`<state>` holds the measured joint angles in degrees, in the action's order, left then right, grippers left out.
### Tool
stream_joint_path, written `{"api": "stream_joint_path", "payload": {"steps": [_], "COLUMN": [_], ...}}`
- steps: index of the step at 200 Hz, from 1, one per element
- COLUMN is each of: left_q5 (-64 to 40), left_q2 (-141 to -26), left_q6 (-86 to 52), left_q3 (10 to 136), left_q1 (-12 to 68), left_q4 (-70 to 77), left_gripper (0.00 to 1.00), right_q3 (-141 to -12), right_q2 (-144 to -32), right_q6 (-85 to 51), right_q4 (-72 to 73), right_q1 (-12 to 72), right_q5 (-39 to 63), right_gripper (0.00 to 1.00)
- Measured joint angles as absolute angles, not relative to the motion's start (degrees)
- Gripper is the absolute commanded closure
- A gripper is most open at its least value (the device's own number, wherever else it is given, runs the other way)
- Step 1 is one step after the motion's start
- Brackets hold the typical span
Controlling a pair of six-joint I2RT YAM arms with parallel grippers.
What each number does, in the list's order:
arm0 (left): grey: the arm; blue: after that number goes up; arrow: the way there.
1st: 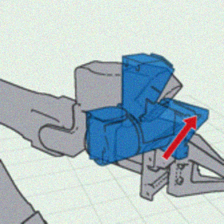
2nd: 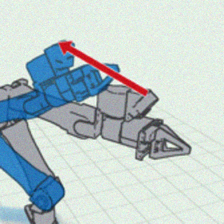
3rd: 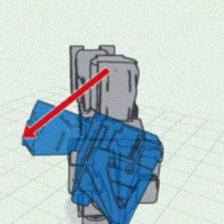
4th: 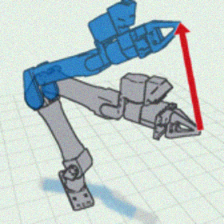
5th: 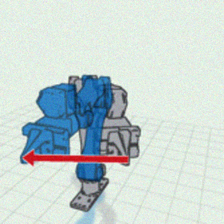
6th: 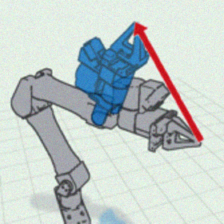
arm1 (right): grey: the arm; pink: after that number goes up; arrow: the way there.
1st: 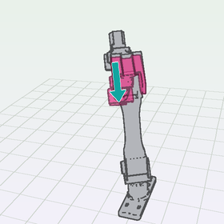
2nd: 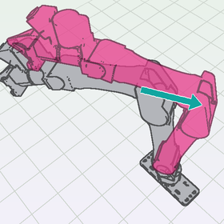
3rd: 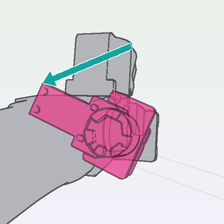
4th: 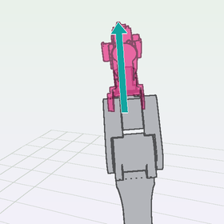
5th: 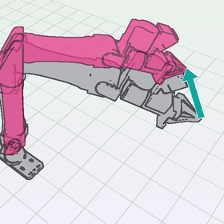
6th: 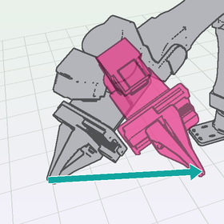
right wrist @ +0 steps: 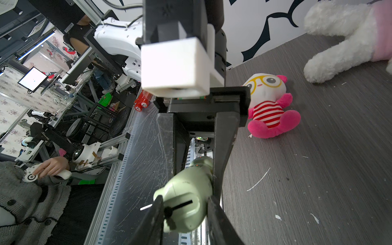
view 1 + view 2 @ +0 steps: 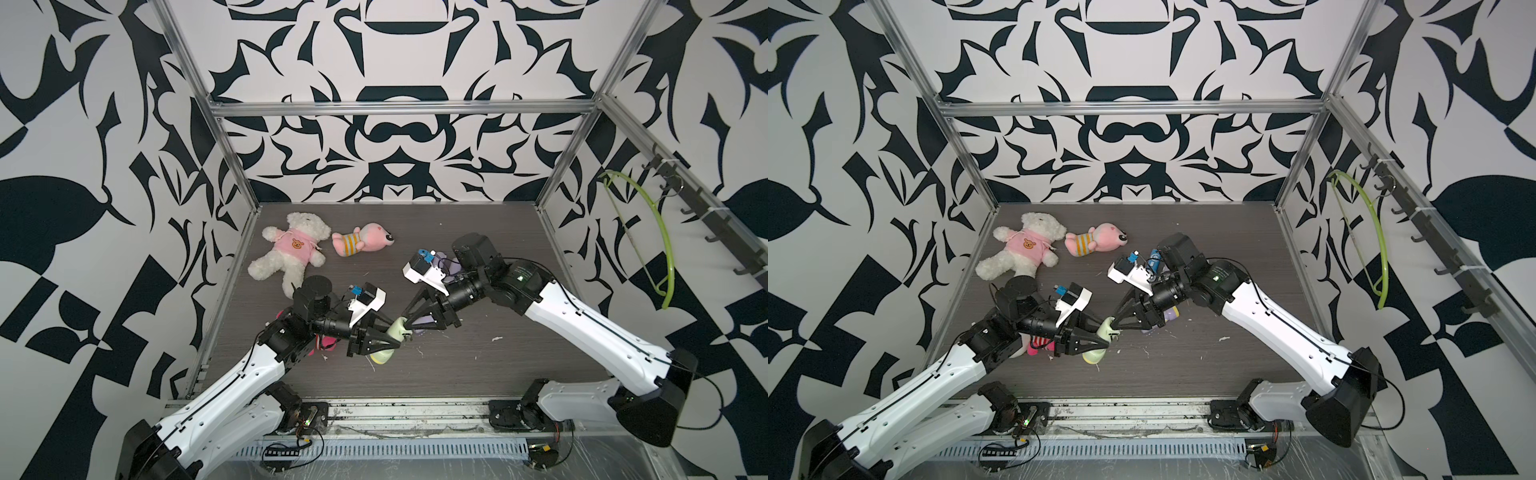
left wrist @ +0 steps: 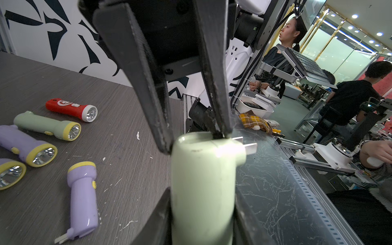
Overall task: Close the plug at the bottom of the flashlight
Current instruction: Close the plug of the flashlight.
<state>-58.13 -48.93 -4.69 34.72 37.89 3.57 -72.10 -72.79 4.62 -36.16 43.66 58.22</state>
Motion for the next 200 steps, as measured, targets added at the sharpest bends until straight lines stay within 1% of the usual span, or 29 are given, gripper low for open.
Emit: {"api": "stream_joint_path", "payload": {"steps": [131, 200], "left_q5": [-61.7, -62.9], "left_q2": [-48.9, -48.9], "left_q6": [-9.6, -10.5], "left_q3": [34.7, 34.7], "left_q1": [37.5, 37.5], "left_q4": [5.8, 5.5], "left_gripper": [0.97, 0.96], "right_q3": [-72.1, -72.3], "right_q2": [-73.0, -74.5], "right_q6": [4.7, 4.7], "right_q4": [-33.9, -32.7], "right_q1": [43.7, 43.6], "right_q5": [59.9, 61.8], "right_gripper": [0.76, 0.84]}}
